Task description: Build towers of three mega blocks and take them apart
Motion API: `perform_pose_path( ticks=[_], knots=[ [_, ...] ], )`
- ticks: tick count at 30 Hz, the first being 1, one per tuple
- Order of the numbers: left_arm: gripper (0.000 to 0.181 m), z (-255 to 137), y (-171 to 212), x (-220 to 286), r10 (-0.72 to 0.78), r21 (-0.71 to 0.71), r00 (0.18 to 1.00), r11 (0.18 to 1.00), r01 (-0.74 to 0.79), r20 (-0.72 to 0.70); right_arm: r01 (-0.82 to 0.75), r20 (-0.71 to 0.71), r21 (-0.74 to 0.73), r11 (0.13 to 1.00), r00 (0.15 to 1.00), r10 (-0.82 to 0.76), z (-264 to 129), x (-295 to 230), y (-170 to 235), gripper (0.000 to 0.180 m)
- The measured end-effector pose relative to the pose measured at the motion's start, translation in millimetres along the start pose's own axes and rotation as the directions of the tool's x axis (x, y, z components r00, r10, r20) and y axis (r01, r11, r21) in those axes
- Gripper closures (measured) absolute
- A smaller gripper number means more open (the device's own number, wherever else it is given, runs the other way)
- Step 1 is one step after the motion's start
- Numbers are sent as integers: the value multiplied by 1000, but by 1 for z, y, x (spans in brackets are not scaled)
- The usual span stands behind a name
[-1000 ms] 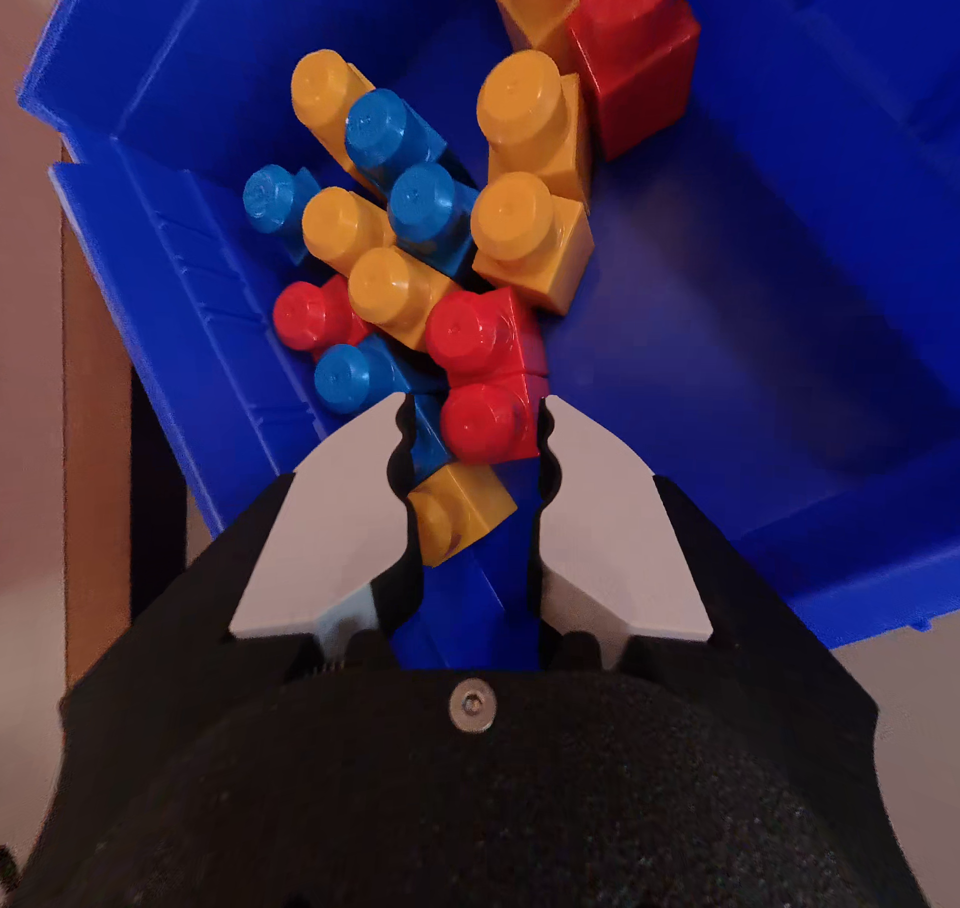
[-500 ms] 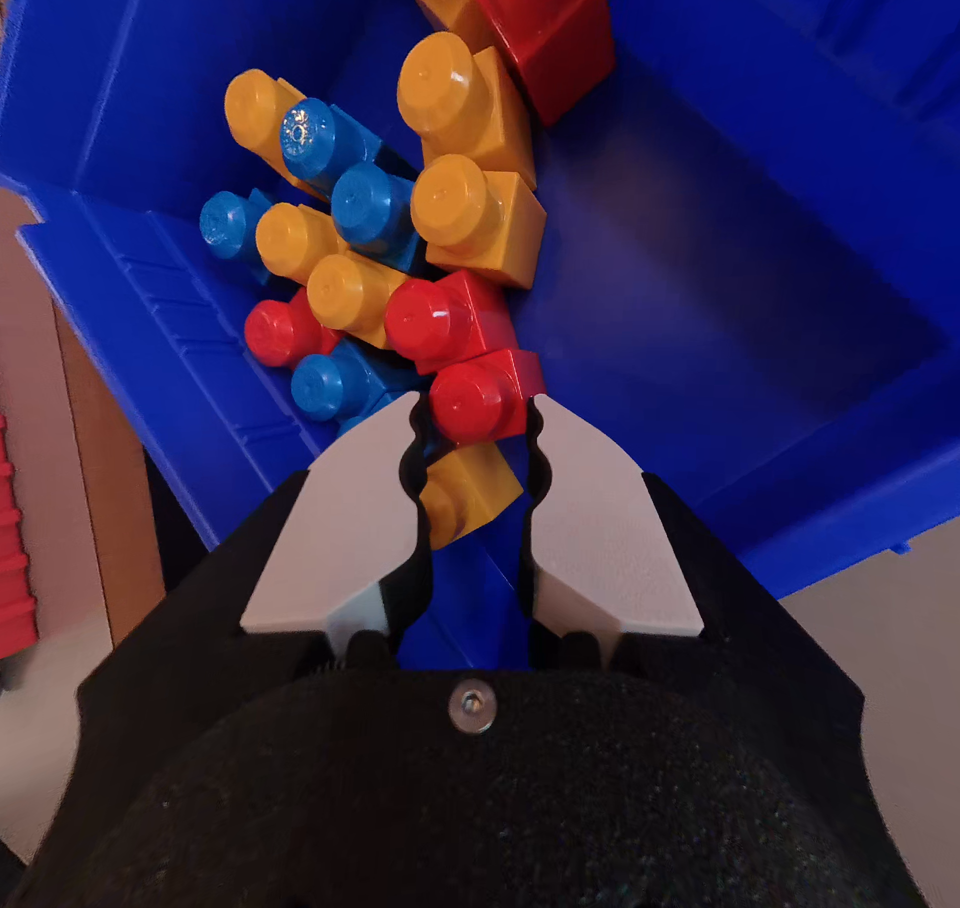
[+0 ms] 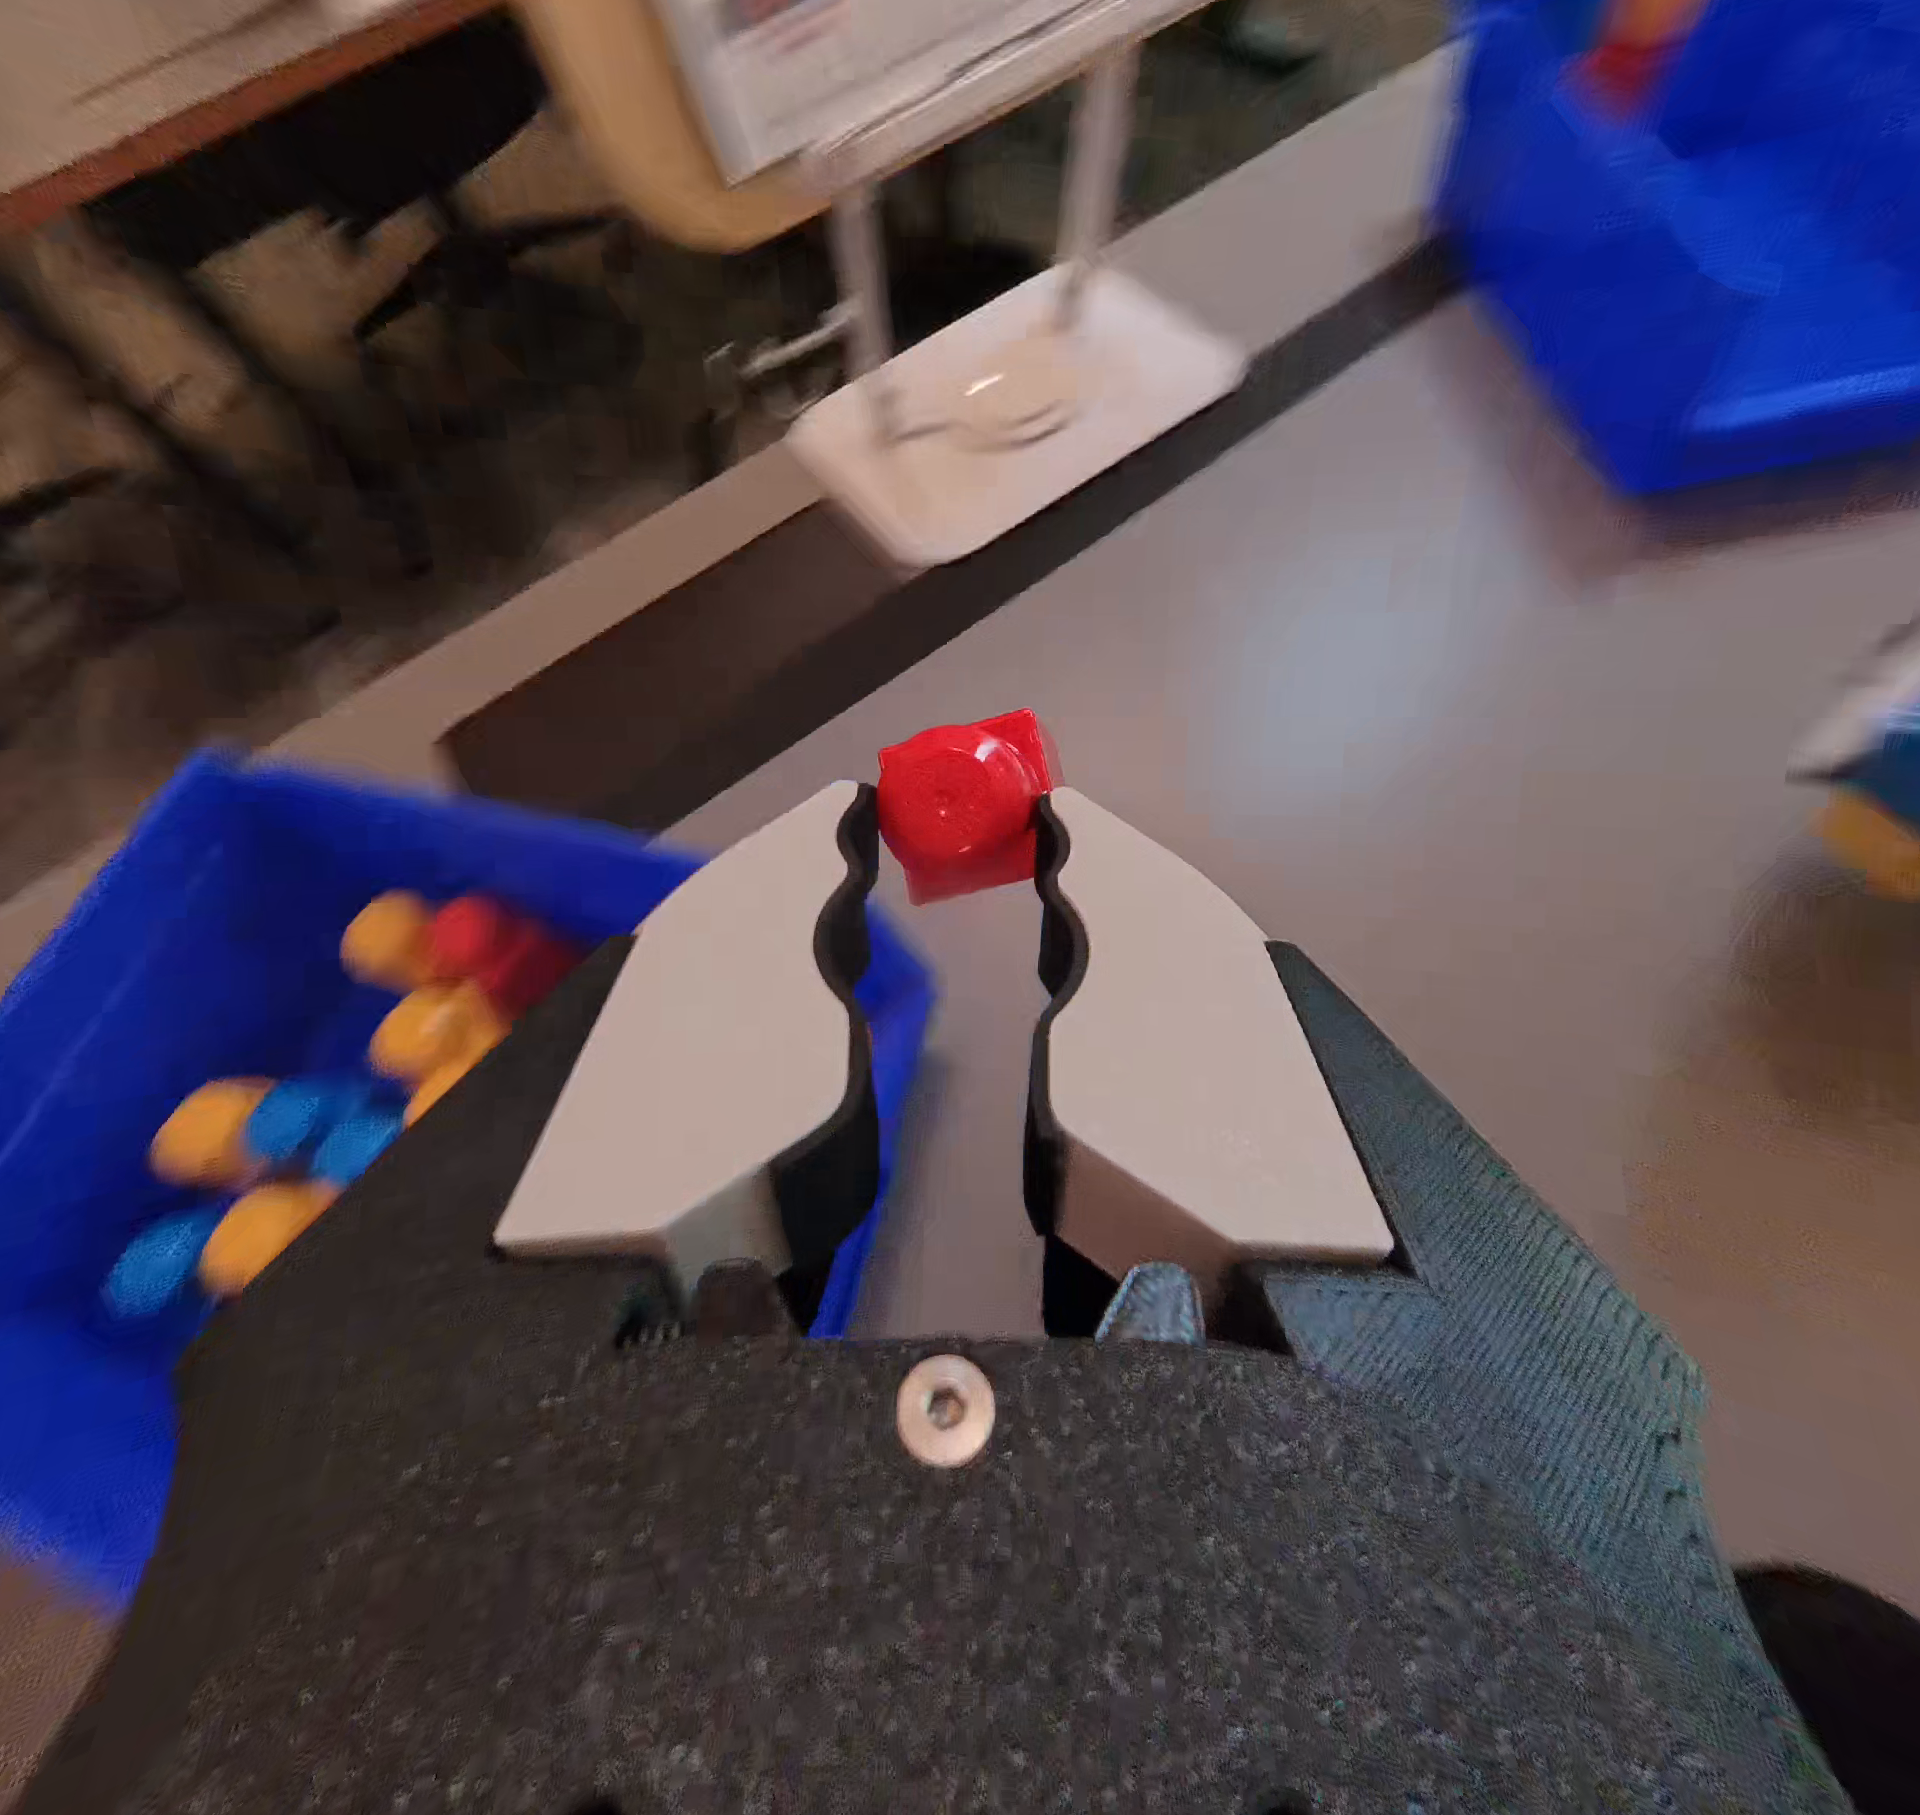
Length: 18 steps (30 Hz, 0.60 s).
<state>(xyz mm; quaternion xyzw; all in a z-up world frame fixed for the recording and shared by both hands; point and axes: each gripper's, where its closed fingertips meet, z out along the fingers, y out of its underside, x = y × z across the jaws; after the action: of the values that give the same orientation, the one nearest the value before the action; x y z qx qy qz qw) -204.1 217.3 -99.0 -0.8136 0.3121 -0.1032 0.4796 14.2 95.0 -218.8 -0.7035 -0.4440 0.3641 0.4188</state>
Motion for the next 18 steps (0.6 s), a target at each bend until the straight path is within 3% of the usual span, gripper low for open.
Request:
perform_pose_path(
  ticks=[3, 7, 9, 12, 18],
  knots=[
    [152, -8, -32, 88, 176, 134, 934, 981, -141, -310, 40, 60, -10, 999, 997, -39, 3, -12, 3, 142],
    [152, -15, -29, 184, 369, 223, 702, 929, -295, -609, 99, 182, -41, 994, 979, -90, 6, -38, 8, 143],
    [152, -9, -15, 212, 414, 219, 607, 902, -371, -679, 118, 201, -53, 992, 974, -105, 8, -45, 10, 143],
    [152, -2, -6, 237, 393, 209, 529, 903, -375, -752, 131, 187, -56, 990, 975, -119, 8, -44, 9, 143],
    [152, 5, -9, 247, 376, 237, 501, 917, -320, -780, 106, 175, -7, 994, 979, -103, 4, -40, 2, 143]
  ],
)
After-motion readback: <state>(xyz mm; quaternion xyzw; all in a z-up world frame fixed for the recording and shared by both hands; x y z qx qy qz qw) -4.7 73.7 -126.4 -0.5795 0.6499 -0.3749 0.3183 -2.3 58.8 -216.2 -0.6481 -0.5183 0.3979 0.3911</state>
